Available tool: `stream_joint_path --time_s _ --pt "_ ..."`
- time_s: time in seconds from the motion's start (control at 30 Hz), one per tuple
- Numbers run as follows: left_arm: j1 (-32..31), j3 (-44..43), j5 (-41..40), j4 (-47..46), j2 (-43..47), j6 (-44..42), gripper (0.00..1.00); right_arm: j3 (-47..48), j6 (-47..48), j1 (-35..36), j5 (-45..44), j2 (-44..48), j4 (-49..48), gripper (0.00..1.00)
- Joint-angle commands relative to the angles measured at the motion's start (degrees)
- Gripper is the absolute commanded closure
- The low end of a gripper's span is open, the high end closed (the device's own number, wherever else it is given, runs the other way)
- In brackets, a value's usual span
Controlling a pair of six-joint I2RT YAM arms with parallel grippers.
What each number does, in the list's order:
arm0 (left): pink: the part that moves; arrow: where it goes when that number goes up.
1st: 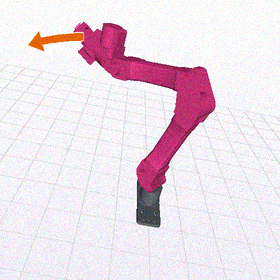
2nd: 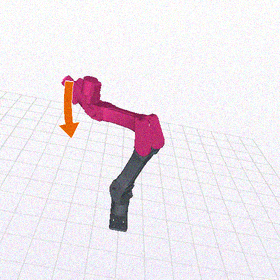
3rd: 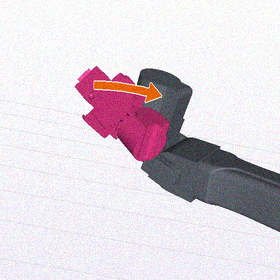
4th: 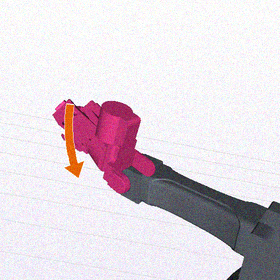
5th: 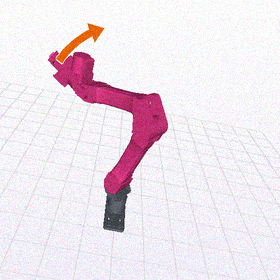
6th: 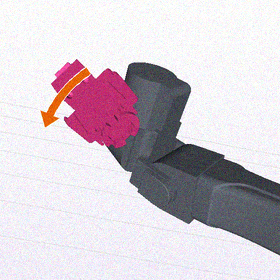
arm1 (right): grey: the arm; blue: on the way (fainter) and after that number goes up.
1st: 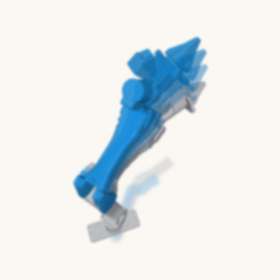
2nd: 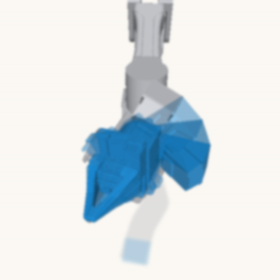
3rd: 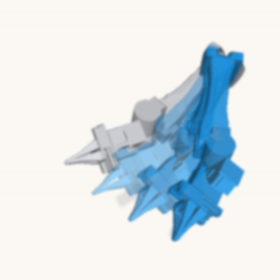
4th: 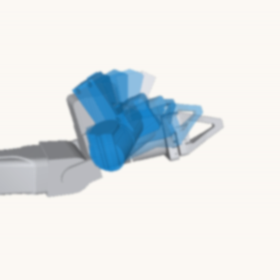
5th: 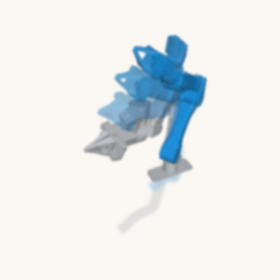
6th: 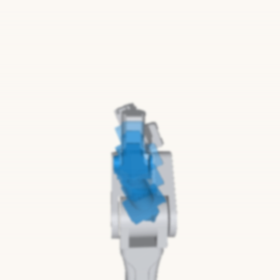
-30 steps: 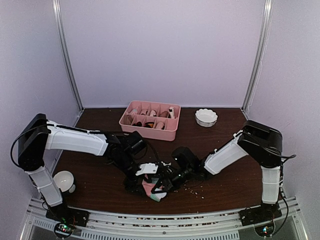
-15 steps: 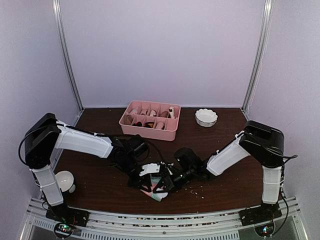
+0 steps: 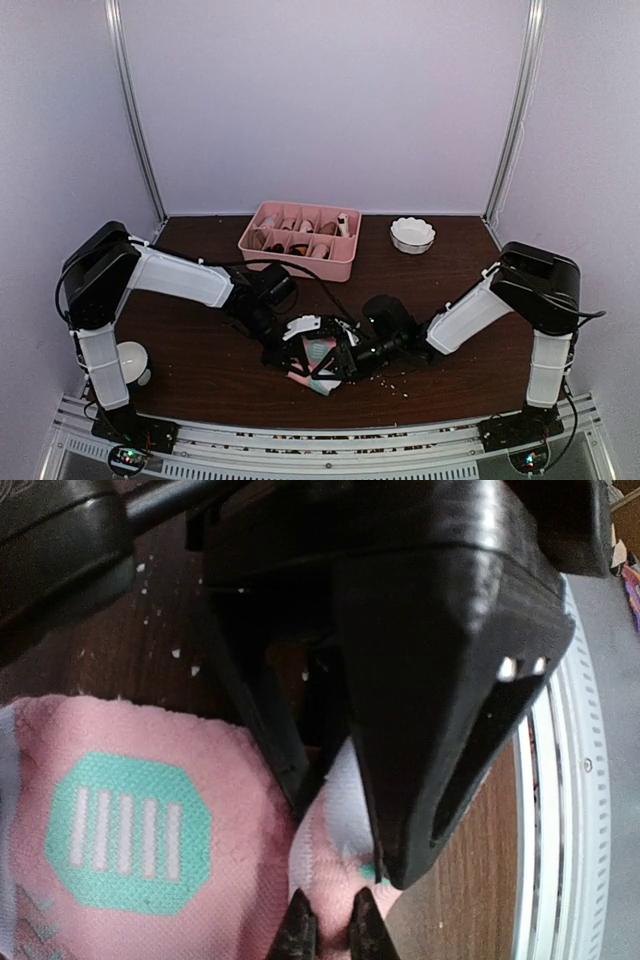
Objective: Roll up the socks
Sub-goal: Roll the sock at the center of the board.
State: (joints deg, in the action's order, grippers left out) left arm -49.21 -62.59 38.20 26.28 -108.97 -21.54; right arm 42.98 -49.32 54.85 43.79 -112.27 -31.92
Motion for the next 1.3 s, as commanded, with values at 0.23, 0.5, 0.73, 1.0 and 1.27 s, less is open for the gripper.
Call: stream_joint_path --time_s 0.23,0.5,0.73,1.0,1.27 --pt "0.5 1.5 -5.9 2.2 -3.6 -0.1 1.0 -4.0 0.5 -7.2 -8.6 2.4 16.8 0.74" --pt "-0.1 1.1 -6.1 2.5 -4.0 -0.3 1.0 1.7 -1.1 -9.4 -7.0 2.0 15.3 0.75" --pt "-0.3 0.7 -5.8 3.1 -4.4 -0.6 1.0 4.7 -0.6 -10.2 -5.4 3.0 16.5 0.59" --pt "-0.3 0.8 -5.6 3.4 -4.2 -0.8 1.0 10.0 -0.5 -9.8 -7.7 -1.2 18.4 0.77" --pt "-0.3 0.3 -5.1 4.1 -4.5 -1.1 1.0 11.7 1.8 -9.1 -11.4 1.8 22.6 0.85"
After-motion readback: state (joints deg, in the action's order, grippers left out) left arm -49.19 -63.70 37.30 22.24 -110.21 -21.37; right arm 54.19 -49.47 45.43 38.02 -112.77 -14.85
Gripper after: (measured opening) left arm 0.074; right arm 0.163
